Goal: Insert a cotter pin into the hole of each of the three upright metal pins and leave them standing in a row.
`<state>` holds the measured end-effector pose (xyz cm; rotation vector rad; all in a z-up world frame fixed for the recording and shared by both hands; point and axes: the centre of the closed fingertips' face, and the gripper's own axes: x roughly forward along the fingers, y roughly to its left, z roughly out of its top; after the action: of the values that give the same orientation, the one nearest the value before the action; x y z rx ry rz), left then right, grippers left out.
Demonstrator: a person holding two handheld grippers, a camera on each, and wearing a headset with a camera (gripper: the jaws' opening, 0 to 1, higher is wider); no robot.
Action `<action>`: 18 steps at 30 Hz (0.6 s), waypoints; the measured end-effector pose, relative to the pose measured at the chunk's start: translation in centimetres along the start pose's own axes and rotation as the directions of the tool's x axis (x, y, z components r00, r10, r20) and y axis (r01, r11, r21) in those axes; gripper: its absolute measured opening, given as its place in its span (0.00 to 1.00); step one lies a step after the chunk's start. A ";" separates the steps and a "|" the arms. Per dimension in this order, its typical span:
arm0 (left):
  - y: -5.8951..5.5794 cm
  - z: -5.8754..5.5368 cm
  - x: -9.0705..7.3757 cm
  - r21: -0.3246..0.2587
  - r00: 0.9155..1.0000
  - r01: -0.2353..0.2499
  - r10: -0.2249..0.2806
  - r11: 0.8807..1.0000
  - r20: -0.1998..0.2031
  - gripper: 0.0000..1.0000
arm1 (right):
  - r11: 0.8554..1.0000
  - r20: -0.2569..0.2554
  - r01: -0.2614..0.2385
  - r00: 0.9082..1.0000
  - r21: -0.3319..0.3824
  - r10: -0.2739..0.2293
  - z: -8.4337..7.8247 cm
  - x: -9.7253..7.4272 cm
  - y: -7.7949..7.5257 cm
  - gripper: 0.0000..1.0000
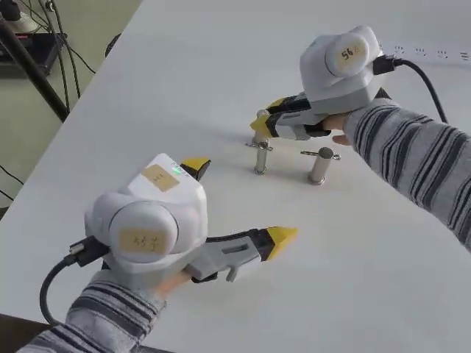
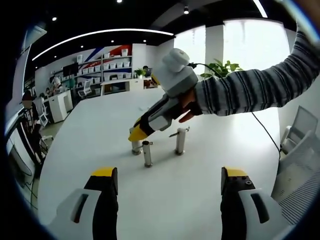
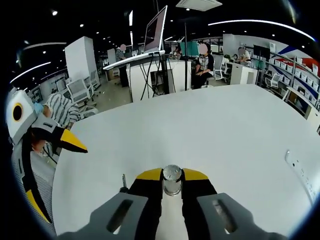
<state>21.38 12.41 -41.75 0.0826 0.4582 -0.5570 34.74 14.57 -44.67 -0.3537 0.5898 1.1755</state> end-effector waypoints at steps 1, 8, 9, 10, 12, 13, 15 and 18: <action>0.1 -0.1 0.0 -0.001 1.000 -0.003 0.003 1.000 -0.002 0.84 | 1.000 -0.004 0.004 1.000 0.004 -0.004 0.0 -0.1 -0.1 0.08; 0.3 0.0 -0.1 -0.018 1.000 -0.008 0.008 1.000 0.000 0.83 | 0.997 0.003 0.071 0.997 0.002 -0.071 0.3 -1.6 -1.6 0.08; 0.2 0.1 -0.1 -0.017 1.000 -0.008 0.008 1.000 0.002 0.83 | 0.996 0.000 0.084 0.996 0.000 -0.084 0.3 -2.0 -1.9 0.08; 0.2 0.1 -0.1 -0.017 1.000 -0.008 0.008 1.000 0.003 0.83 | 0.996 -0.004 0.092 0.996 -0.004 -0.092 0.2 -2.2 -2.0 0.08; 0.1 0.3 -0.1 -0.012 1.000 -0.005 0.005 1.000 0.006 0.83 | 0.993 -0.012 0.114 0.993 -0.003 -0.114 -0.4 -2.9 -2.6 0.08; 0.0 0.4 -0.1 -0.011 1.000 -0.004 0.004 1.000 0.006 0.83 | 0.992 -0.017 0.124 0.992 0.006 -0.123 -0.7 -3.3 -2.9 0.08; -0.2 0.5 -0.1 -0.004 1.000 -0.001 0.001 1.000 0.006 0.83 | 0.990 -0.023 0.140 0.990 0.026 -0.139 -1.1 -3.9 -3.2 0.08; -0.6 0.8 -0.1 -0.004 1.000 0.003 -0.003 1.000 0.015 0.83 | 0.984 -0.037 0.166 0.986 0.061 -0.164 -2.1 -5.2 -3.6 0.08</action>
<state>21.35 11.76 -40.95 0.0733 0.4446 -0.5592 36.26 8.21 -43.32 -0.3601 0.6129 0.9908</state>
